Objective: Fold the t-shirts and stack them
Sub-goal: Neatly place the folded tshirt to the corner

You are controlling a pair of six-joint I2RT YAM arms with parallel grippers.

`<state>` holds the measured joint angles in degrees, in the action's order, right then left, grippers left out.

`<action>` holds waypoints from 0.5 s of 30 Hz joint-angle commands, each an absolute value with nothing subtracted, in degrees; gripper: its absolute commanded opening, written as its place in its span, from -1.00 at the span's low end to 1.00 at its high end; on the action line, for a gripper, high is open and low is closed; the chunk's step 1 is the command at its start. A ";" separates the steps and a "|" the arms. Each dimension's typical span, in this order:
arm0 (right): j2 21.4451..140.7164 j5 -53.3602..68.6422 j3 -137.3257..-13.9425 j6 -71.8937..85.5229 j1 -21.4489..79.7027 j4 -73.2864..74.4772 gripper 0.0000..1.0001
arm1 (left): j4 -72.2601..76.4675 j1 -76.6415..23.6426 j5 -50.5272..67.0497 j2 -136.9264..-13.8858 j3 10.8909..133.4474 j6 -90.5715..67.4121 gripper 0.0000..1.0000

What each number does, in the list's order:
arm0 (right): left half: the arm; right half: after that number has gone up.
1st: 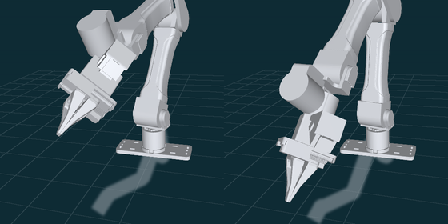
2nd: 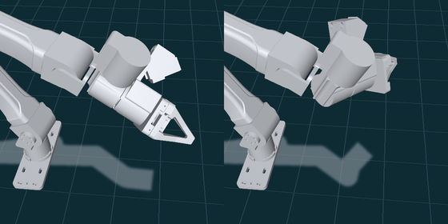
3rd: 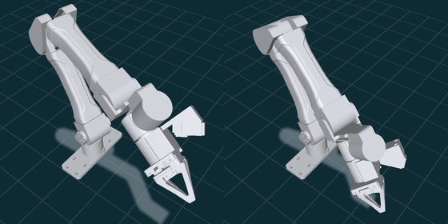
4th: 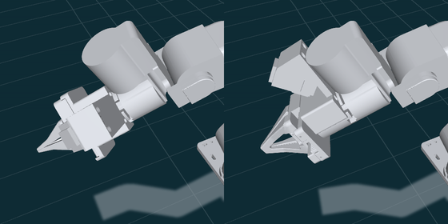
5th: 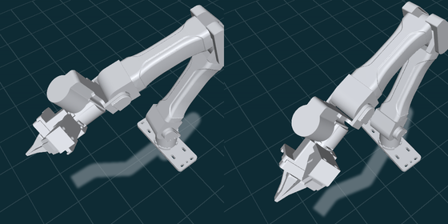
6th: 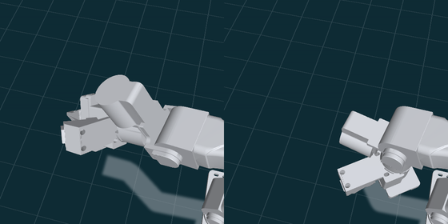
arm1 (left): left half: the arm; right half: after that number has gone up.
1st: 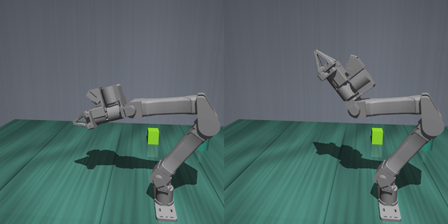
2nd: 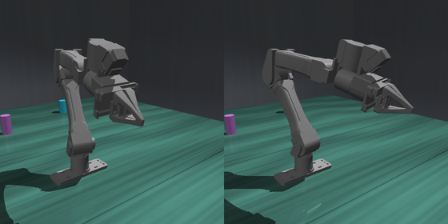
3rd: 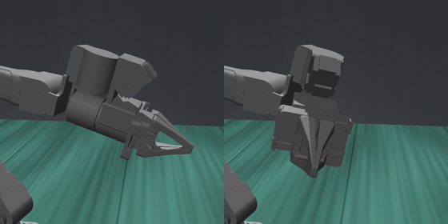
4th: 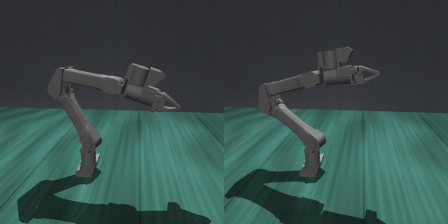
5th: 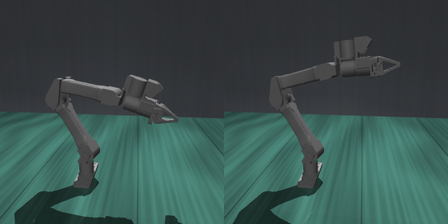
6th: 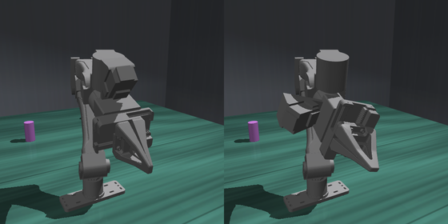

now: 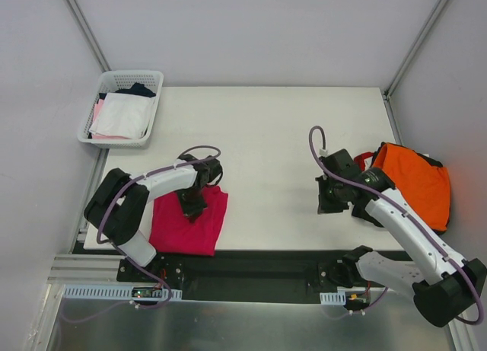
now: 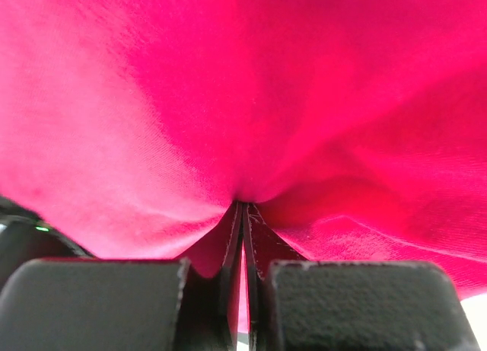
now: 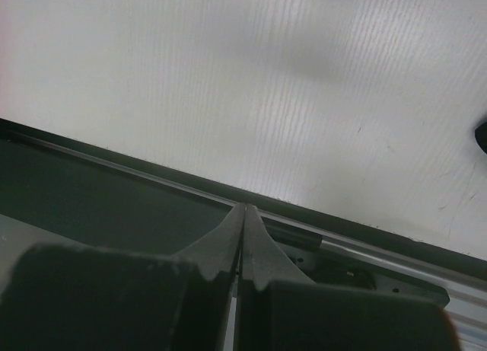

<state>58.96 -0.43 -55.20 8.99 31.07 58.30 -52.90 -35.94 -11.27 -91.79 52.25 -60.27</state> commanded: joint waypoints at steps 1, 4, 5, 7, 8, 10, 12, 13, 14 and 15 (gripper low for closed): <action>56.17 -2.11 -53.80 10.55 31.20 61.26 -0.97 | -56.34 -34.54 -18.89 -93.51 57.38 -53.80 -0.99; 55.55 -1.76 -53.18 11.07 31.29 61.35 -0.97 | -56.25 -32.96 -19.51 -94.91 60.90 -51.78 -0.99; 55.20 -1.76 -53.17 11.16 31.20 61.43 -0.97 | -56.34 -32.61 -19.51 -95.27 61.69 -51.33 -0.99; 55.11 -1.76 -53.26 11.34 31.20 61.61 -0.97 | -56.25 -31.21 -19.77 -96.50 63.54 -50.28 -0.98; 55.02 -1.84 -53.35 11.34 31.20 61.79 -0.97 | -56.25 -30.59 -19.78 -96.94 63.98 -49.84 -0.99; 54.76 -2.11 -53.52 11.25 31.20 62.14 -0.97 | -56.25 -29.10 -19.86 -97.90 64.95 -49.14 -0.99; 54.32 -2.37 -53.53 11.25 31.20 62.40 -0.97 | -56.34 -28.48 -20.04 -98.43 65.91 -48.61 -0.99; 54.23 -2.46 -53.44 11.25 31.20 62.58 -0.97 | -56.34 -27.95 -20.04 -98.70 66.18 -48.17 -0.99; 53.97 -2.63 -53.35 11.25 31.20 62.75 -0.96 | -56.34 -27.95 -20.13 -98.53 66.62 -47.99 -0.99; 53.70 -2.81 -53.18 11.25 31.11 62.84 -0.97 | -56.34 -27.95 -19.95 -98.35 67.40 -47.81 -1.00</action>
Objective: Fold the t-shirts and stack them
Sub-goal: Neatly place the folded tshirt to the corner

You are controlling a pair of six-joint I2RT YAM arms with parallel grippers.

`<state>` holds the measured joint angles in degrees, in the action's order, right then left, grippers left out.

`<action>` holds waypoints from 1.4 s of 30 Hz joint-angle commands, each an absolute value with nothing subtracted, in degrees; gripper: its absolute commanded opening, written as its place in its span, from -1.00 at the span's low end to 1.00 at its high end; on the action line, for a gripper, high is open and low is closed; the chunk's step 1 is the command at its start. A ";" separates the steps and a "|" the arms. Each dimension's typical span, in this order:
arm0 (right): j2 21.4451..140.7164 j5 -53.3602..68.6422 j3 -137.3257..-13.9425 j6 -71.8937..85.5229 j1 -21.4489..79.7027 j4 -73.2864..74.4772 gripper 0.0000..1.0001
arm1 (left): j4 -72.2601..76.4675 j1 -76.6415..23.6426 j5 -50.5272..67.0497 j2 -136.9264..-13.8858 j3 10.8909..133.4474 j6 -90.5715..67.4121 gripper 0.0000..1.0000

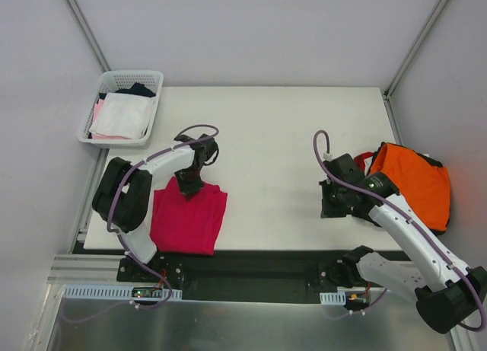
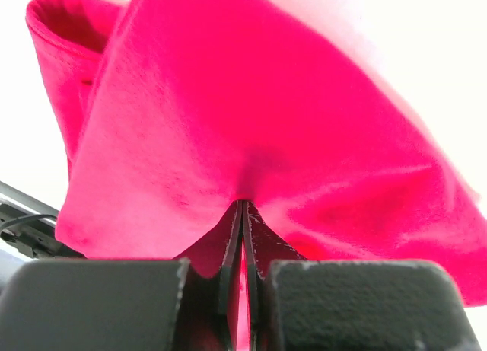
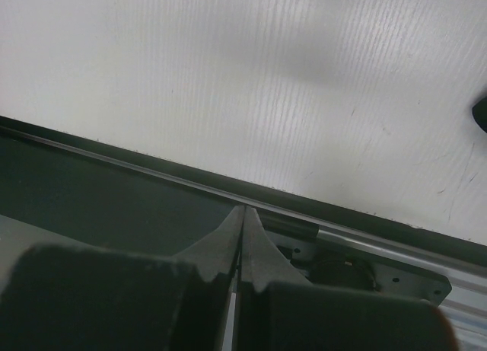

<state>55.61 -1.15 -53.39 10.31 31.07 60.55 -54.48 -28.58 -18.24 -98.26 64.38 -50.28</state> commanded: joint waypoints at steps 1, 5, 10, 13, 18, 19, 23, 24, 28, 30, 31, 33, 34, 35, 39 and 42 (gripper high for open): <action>53.53 -2.81 -53.00 11.34 31.29 62.84 -0.97 | -56.34 -27.86 -19.78 -97.83 67.67 -47.90 -0.99; 53.35 -3.08 -52.82 11.43 31.29 62.84 -0.96 | -56.43 -27.86 -19.25 -96.86 68.64 -48.08 -0.98; 53.79 -3.43 -54.14 11.16 31.20 62.75 -0.96 | -56.69 -27.86 -18.02 -96.77 67.94 -48.16 -0.99; 53.62 -3.69 -54.58 11.16 31.20 62.67 -0.96 | -56.51 -28.12 -17.05 -93.79 68.73 -47.99 -0.99; 53.00 -3.87 -55.19 11.34 30.76 62.75 -0.93 | -56.60 -30.58 -15.56 -87.73 75.47 -46.41 -0.94; 52.91 -3.87 -55.28 11.42 30.67 62.84 -0.91 | -56.60 -31.11 -15.38 -87.11 76.63 -46.41 -0.91; 52.12 -4.39 -55.81 12.22 30.50 63.37 -0.77 | -56.60 -33.48 -13.72 -84.47 82.43 -48.86 -0.72; 51.60 -4.66 -55.90 12.65 30.41 63.63 -0.73 | -56.51 -33.83 -13.19 -84.03 83.05 -49.48 -0.71; 51.06 -6.58 -57.48 15.46 30.50 67.31 -0.67 | -56.78 -34.89 -8.54 -84.37 85.25 -49.93 -0.64; 51.24 -8.96 -59.40 16.61 30.59 69.07 -0.67 | -58.87 -34.89 -6.17 -84.98 85.95 -49.57 -0.53; 51.68 -9.75 -60.11 17.39 30.50 71.00 -0.68 | -60.80 -34.98 -6.24 -85.34 86.39 -49.92 -0.52; 52.29 -12.65 -61.34 19.68 30.50 73.11 -0.67 | -68.41 -34.98 -6.94 -86.91 88.76 -51.23 -0.50; 53.08 -13.53 -62.65 20.21 30.50 75.13 -0.67 | -70.90 -34.98 -7.03 -87.62 89.55 -51.24 -0.51; 53.61 -14.84 -63.19 21.35 30.59 76.10 -0.67 | -73.36 -35.33 -7.21 -88.24 91.13 -51.24 -0.51; 54.76 -16.70 -65.56 21.01 30.67 79.71 -0.67 | -84.18 -38.22 -11.50 -90.26 92.46 -52.11 -0.54; 54.58 -18.02 -66.45 19.78 30.76 80.94 -0.56 | -86.83 -40.68 -15.72 -88.87 92.37 -51.59 -0.52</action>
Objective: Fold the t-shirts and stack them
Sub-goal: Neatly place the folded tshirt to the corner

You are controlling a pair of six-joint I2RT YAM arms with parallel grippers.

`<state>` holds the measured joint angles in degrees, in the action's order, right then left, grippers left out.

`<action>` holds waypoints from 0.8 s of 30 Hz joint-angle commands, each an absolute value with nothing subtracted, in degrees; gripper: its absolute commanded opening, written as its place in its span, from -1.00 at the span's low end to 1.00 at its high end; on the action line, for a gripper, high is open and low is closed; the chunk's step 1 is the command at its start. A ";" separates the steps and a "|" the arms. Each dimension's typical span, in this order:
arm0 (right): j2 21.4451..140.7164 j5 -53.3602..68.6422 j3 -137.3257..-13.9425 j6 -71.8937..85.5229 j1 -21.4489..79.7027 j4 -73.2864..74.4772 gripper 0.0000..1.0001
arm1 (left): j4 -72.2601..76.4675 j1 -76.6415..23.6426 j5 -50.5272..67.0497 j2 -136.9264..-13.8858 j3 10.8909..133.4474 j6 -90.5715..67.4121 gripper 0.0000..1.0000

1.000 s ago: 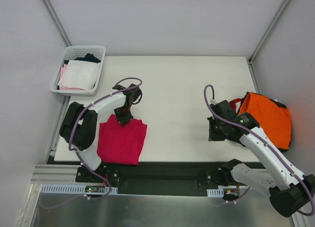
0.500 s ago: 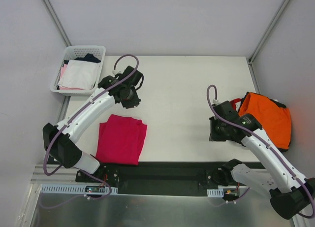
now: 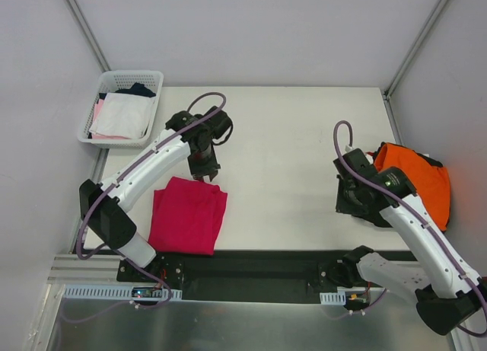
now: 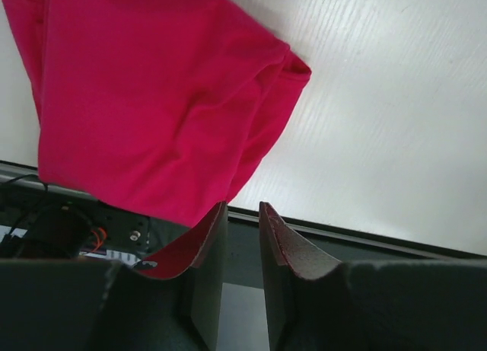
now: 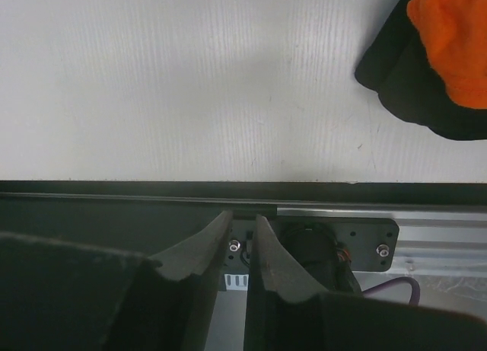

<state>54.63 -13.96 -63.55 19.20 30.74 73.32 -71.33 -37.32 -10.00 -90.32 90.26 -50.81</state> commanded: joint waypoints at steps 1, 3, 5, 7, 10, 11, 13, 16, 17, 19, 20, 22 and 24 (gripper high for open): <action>54.23 -17.84 -66.18 19.60 30.76 81.03 -0.53 | -86.92 -40.87 -16.43 -88.42 92.02 -51.24 -0.51; 52.57 -18.11 -65.04 20.12 30.76 81.04 -0.50 | -86.84 -40.96 -18.72 -87.28 92.63 -49.93 -0.39; 50.99 -17.93 -64.17 20.65 30.85 80.86 -0.47 | -86.05 -41.13 -19.94 -86.75 93.42 -49.14 -0.35; 47.65 -16.88 -63.55 20.83 30.67 79.72 -0.41 | -85.61 -41.31 -20.82 -86.40 94.22 -47.03 -0.34; 45.26 -16.35 -63.02 22.14 30.85 78.75 -0.38 | -85.61 -41.40 -21.62 -85.70 96.24 -44.65 -0.35; 45.61 -16.52 -63.45 23.02 30.68 79.53 -0.38 | -85.69 -41.31 -21.71 -85.08 96.85 -44.13 -0.34; 48.51 -16.44 -65.03 24.78 30.67 82.87 -0.38 | -86.04 -41.31 -22.23 -84.64 97.47 -42.63 0.16; 52.54 -13.98 -66.35 26.19 30.76 84.20 0.93 | -84.12 -41.31 -21.62 -83.24 97.29 -37.89 0.99; 53.08 -14.24 -67.05 28.02 30.94 84.72 0.93 | -83.42 -41.31 -21.62 -82.19 97.12 -35.53 0.98; 53.61 -15.72 -69.59 29.26 31.20 85.78 0.93 | -81.92 -41.31 -22.06 -81.13 96.59 -33.58 0.98; 53.70 -16.25 -70.91 29.88 31.29 86.04 0.95 | -81.74 -41.31 -22.15 -80.08 96.33 -32.62 0.99; 53.88 -18.36 -75.21 30.23 31.38 87.27 0.97 | -80.78 -41.31 -21.19 -78.67 94.50 -32.17 0.98; 54.05 -20.03 -77.42 31.11 31.38 88.32 0.96 | -78.94 -41.40 -19.00 -75.51 91.86 -32.17 0.99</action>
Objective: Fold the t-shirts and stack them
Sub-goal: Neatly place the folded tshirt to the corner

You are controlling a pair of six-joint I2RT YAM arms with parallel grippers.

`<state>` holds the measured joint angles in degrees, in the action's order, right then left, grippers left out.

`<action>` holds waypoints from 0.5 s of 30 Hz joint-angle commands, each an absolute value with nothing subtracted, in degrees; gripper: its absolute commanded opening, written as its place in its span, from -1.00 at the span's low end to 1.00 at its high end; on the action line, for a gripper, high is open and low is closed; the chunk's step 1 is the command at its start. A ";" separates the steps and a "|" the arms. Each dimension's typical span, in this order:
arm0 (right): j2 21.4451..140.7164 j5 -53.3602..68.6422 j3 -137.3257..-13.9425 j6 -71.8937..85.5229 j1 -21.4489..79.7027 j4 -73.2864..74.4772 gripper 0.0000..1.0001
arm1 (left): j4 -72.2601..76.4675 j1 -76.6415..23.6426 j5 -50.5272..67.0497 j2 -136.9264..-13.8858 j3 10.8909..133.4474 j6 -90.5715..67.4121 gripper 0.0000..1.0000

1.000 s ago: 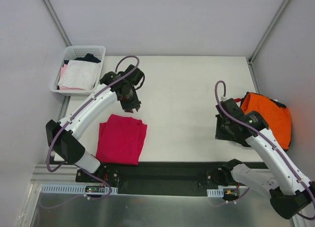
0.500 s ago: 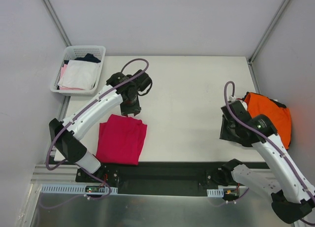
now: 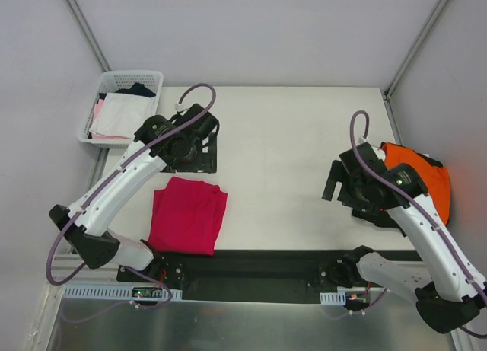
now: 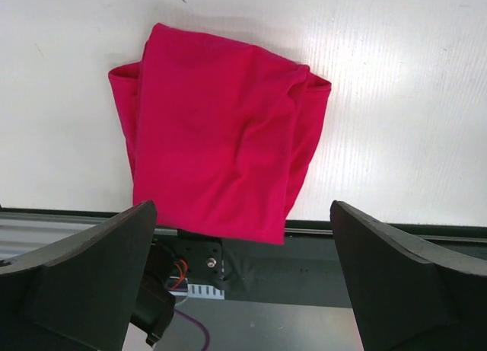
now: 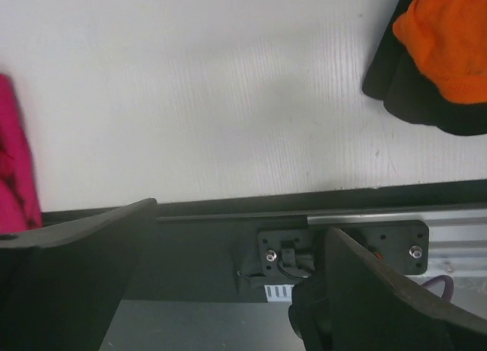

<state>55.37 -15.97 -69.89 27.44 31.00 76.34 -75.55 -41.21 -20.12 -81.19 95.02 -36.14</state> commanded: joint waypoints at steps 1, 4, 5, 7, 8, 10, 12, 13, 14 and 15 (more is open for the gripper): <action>54.05 -21.69 -78.13 31.72 31.29 88.85 0.93 | -77.10 -41.31 -17.85 -74.37 89.15 -32.25 0.99; 54.05 -23.99 -78.66 35.15 31.38 92.10 0.92 | -75.06 -41.31 -13.89 -70.23 84.83 -32.78 0.99; 54.14 -24.34 -78.66 35.33 31.38 92.98 0.86 | -74.01 -41.31 -13.19 -68.48 84.03 -32.87 0.98; 54.14 -25.13 -78.75 33.68 31.29 95.01 0.64 | -73.22 -41.31 -12.83 -67.15 82.45 -32.78 0.99; 54.05 -25.14 -78.92 32.79 31.29 95.01 0.62 | -72.60 -41.31 -12.57 -66.37 82.09 -32.26 0.98; 53.79 -25.48 -80.85 31.04 31.29 95.01 0.64 | -72.07 -41.31 -11.52 -66.09 81.83 -31.56 0.99; 54.05 -26.80 -83.04 30.32 31.29 95.01 0.93 | -71.29 -41.31 -10.81 -66.62 81.83 -30.41 0.99; 54.57 -28.46 -83.40 30.32 31.29 95.01 0.93 | -70.93 -41.31 -10.64 -66.88 82.00 -29.98 0.98; 55.02 -29.17 -83.67 30.67 31.29 94.92 0.93 | -70.49 -41.31 -10.55 -67.84 81.91 -29.19 0.99; 55.54 -29.79 -83.76 30.76 31.29 94.57 0.93 | -69.71 -41.31 -10.55 -68.55 82.00 -28.74 0.99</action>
<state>54.70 -24.58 -80.18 31.24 31.07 76.25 -72.71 -41.21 -12.38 -66.89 82.41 -32.25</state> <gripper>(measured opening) 0.961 0.993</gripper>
